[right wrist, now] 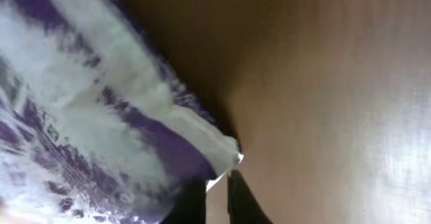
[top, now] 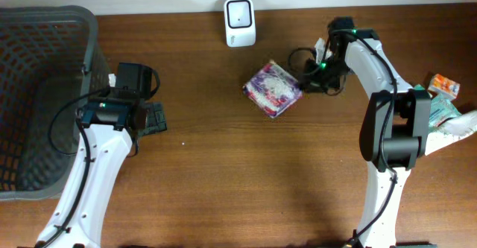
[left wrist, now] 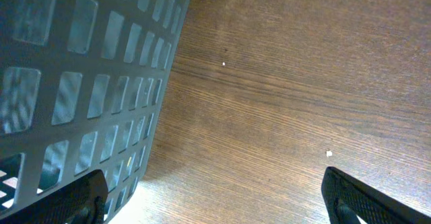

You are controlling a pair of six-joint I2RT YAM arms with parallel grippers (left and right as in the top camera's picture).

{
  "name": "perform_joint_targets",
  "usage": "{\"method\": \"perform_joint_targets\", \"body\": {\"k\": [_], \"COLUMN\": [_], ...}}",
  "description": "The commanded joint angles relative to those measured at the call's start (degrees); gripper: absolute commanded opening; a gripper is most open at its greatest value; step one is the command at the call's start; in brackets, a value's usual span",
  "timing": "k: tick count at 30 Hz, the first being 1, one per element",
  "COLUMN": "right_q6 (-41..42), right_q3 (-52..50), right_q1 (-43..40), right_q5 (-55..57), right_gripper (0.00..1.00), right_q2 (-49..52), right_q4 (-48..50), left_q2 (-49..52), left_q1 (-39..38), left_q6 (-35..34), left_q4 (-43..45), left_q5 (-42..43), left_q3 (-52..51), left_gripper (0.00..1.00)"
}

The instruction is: Scan the item barcode

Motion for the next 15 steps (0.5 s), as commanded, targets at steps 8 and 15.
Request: {"method": "perform_joint_targets", "body": {"k": [8,15], "right_q6": [4.1,4.3], "right_q3": [15.5,1.6], "right_q1": [-0.5,7.1], "right_q5": [-13.5,-10.8], "right_gripper": [0.66,0.71], "right_q2": [-0.5,-0.5], "right_q4": [-13.1,-9.4], "left_q2": [-0.2,-0.2], "left_q1": [0.2,0.2], "left_q6": [-0.6,-0.6], "left_q4": [0.1,0.1], "left_q5": [0.0,0.0], "left_q3": [0.0,0.0], "left_gripper": [0.99,0.99]}}
